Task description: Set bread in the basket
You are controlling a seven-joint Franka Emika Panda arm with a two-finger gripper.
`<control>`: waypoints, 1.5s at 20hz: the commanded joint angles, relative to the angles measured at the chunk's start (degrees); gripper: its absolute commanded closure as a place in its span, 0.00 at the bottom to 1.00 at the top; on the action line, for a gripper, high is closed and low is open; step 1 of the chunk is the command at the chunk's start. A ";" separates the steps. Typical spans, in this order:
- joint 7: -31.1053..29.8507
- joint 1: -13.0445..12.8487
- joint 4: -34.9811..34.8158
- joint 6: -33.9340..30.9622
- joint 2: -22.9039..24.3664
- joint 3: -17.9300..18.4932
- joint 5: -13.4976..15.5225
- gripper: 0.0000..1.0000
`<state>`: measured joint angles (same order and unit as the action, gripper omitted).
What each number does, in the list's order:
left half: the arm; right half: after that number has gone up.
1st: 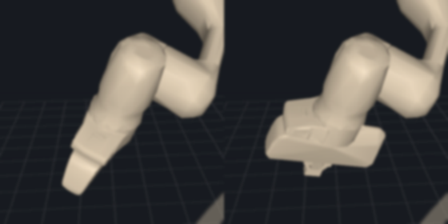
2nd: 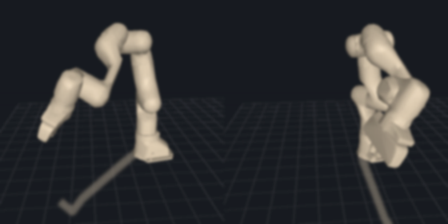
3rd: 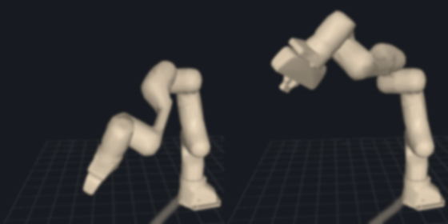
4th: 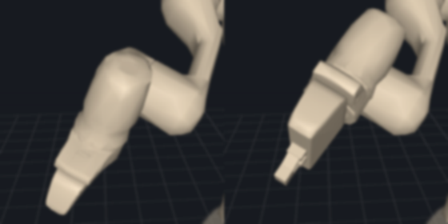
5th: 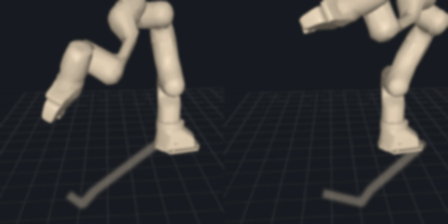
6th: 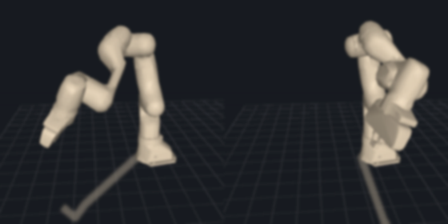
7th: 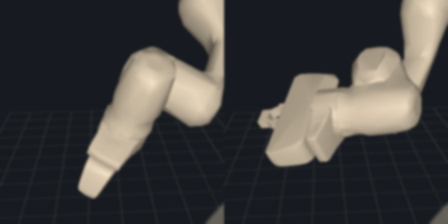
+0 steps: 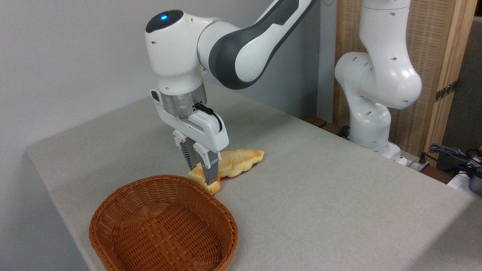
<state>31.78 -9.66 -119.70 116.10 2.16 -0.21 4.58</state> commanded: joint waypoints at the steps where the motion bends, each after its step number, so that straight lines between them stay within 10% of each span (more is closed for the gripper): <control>1: -0.05 -0.36 0.16 -1.04 1.18 0.56 -0.72 0.55; 24: 0.30 -0.27 12.47 -3.08 2.06 1.96 7.19 0.53; 27: 0.74 -0.19 12.38 -0.80 1.36 2.15 6.84 0.46; 30: 1.09 -0.19 12.03 0.53 0.40 2.23 6.15 0.08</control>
<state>31.88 -9.50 -107.75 115.21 3.67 1.41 10.36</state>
